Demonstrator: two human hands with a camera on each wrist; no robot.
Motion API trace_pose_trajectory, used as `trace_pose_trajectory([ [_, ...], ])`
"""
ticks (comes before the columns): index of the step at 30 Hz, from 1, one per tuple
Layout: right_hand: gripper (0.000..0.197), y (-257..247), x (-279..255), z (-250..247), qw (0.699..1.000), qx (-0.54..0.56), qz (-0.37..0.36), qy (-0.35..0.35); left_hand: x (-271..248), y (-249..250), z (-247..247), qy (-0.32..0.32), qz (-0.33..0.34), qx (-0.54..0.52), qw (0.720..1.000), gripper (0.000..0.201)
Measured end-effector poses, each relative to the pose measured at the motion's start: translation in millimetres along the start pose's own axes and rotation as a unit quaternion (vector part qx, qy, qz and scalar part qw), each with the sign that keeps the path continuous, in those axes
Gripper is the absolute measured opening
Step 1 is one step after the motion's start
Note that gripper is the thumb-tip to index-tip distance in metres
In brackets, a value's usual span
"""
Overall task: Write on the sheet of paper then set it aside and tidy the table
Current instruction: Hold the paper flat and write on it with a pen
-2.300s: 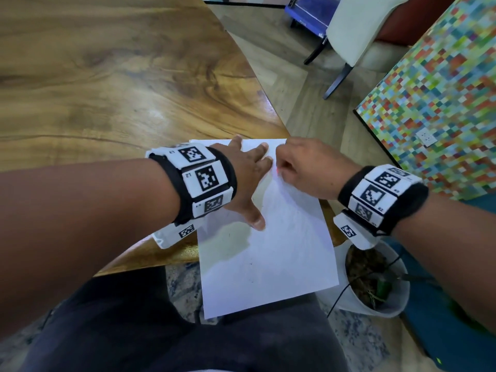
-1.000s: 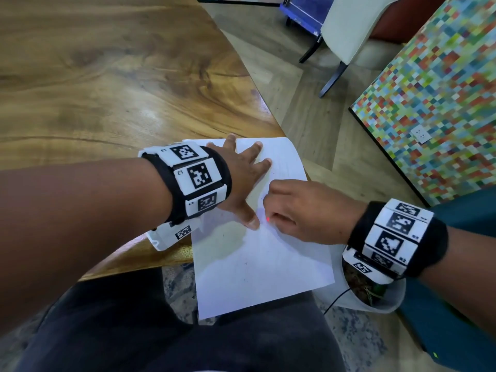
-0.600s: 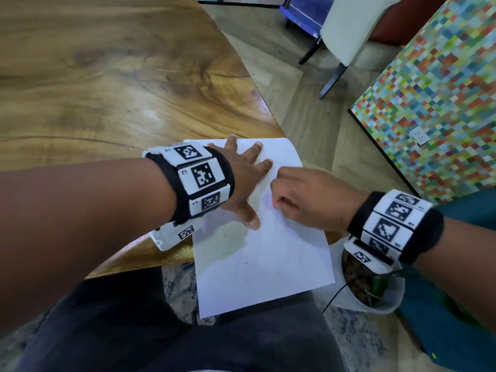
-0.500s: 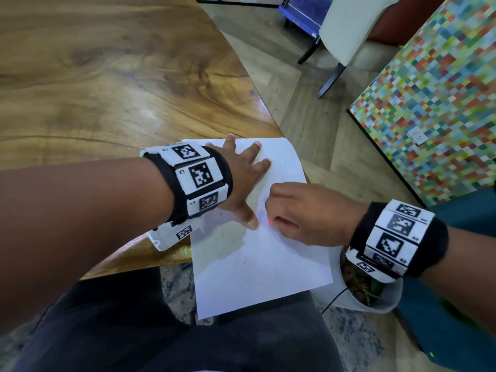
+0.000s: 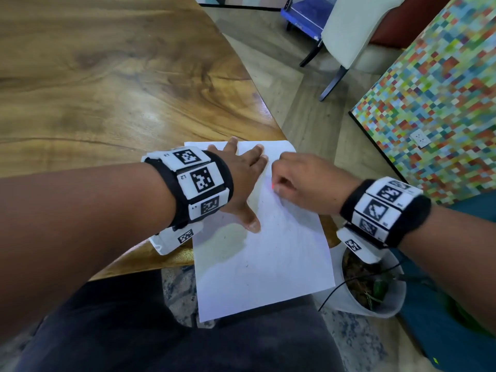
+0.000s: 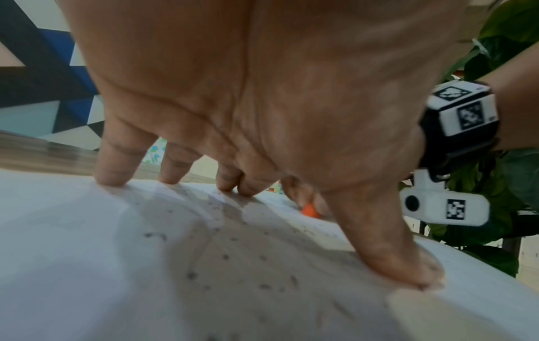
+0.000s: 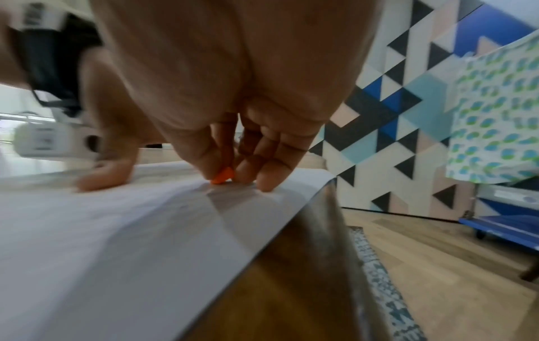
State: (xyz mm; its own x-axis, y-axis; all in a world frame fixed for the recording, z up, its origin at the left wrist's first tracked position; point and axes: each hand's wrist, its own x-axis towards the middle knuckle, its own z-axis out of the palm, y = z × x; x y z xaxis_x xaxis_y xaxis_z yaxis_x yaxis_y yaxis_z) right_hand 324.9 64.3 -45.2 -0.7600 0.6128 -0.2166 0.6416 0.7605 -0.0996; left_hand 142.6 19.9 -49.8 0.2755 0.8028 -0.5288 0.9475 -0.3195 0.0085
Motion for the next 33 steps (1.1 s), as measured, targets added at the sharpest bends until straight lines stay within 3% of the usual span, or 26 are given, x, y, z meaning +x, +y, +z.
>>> trace_pose_trajectory([
  [4,0.011,-9.8,-11.1,6.2,0.999,0.006,-0.048,-0.018,2.1,-1.4,1.8,0.007,0.006,0.004,1.0,0.14],
  [11,0.012,9.4,30.9,-0.8,0.995,0.019,0.07,0.069,3.7,-3.8,5.5,0.007,0.005,-0.016,1.0,0.142],
  [15,0.011,11.4,37.5,-4.1,0.99,0.035,0.113,0.077,2.8,-4.1,6.1,0.013,0.003,-0.016,1.0,0.143],
  [22,0.009,-0.7,-9.1,-1.9,0.998,0.03,-0.041,-0.035,-0.8,1.4,-2.5,0.007,0.0,0.001,1.0,0.138],
  [24,0.009,1.5,-10.2,-2.1,0.998,0.021,-0.049,-0.041,-0.3,3.1,-4.3,0.001,-0.002,0.01,1.0,0.138],
  [30,0.01,28.2,25.9,-11.0,0.995,0.021,0.088,0.039,1.2,5.6,-8.1,-0.003,-0.012,0.02,1.0,0.14],
  [33,0.012,27.6,25.7,-9.3,0.994,0.012,0.098,0.043,2.8,8.3,-11.4,-0.004,-0.014,0.022,1.0,0.142],
])
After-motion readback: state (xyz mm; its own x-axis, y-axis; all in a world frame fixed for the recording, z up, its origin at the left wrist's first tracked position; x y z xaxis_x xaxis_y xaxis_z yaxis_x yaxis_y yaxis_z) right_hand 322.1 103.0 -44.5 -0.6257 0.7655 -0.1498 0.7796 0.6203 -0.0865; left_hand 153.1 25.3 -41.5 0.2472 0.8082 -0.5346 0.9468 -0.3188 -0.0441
